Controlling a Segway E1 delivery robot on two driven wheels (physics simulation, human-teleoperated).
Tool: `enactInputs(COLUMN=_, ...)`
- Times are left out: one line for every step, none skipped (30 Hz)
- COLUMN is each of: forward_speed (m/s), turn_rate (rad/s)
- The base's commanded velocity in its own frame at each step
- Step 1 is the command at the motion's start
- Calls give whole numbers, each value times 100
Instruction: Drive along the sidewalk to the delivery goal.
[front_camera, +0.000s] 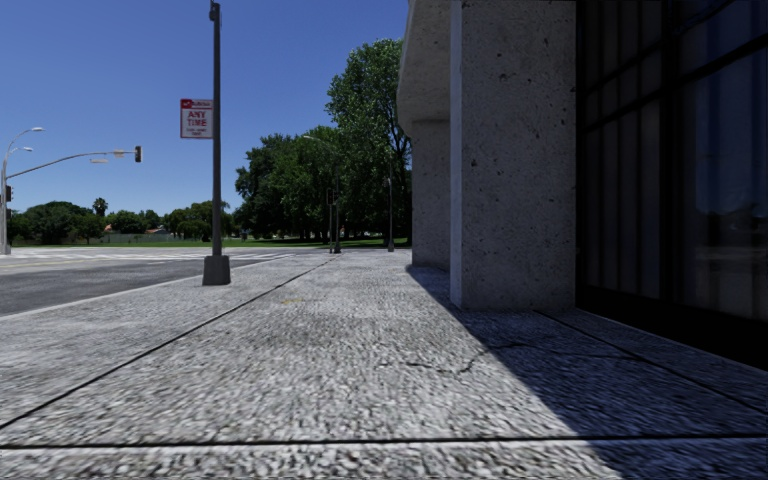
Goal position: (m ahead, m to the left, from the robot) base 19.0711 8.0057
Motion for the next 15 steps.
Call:
enactInputs(forward_speed=174, turn_rate=0)
enactInputs(forward_speed=172, turn_rate=0)
enactInputs(forward_speed=175, turn_rate=0)
enactInputs(forward_speed=175, turn_rate=0)
enactInputs(forward_speed=179, turn_rate=0)
enactInputs(forward_speed=182, turn_rate=0)
enactInputs(forward_speed=182, turn_rate=0)
enactInputs(forward_speed=183, turn_rate=0)
enactInputs(forward_speed=184, turn_rate=0)
enactInputs(forward_speed=186, turn_rate=0)
enactInputs(forward_speed=186, turn_rate=0)
enactInputs(forward_speed=189, turn_rate=0)
enactInputs(forward_speed=191, turn_rate=0)
enactInputs(forward_speed=192, turn_rate=0)
enactInputs(forward_speed=192, turn_rate=0)
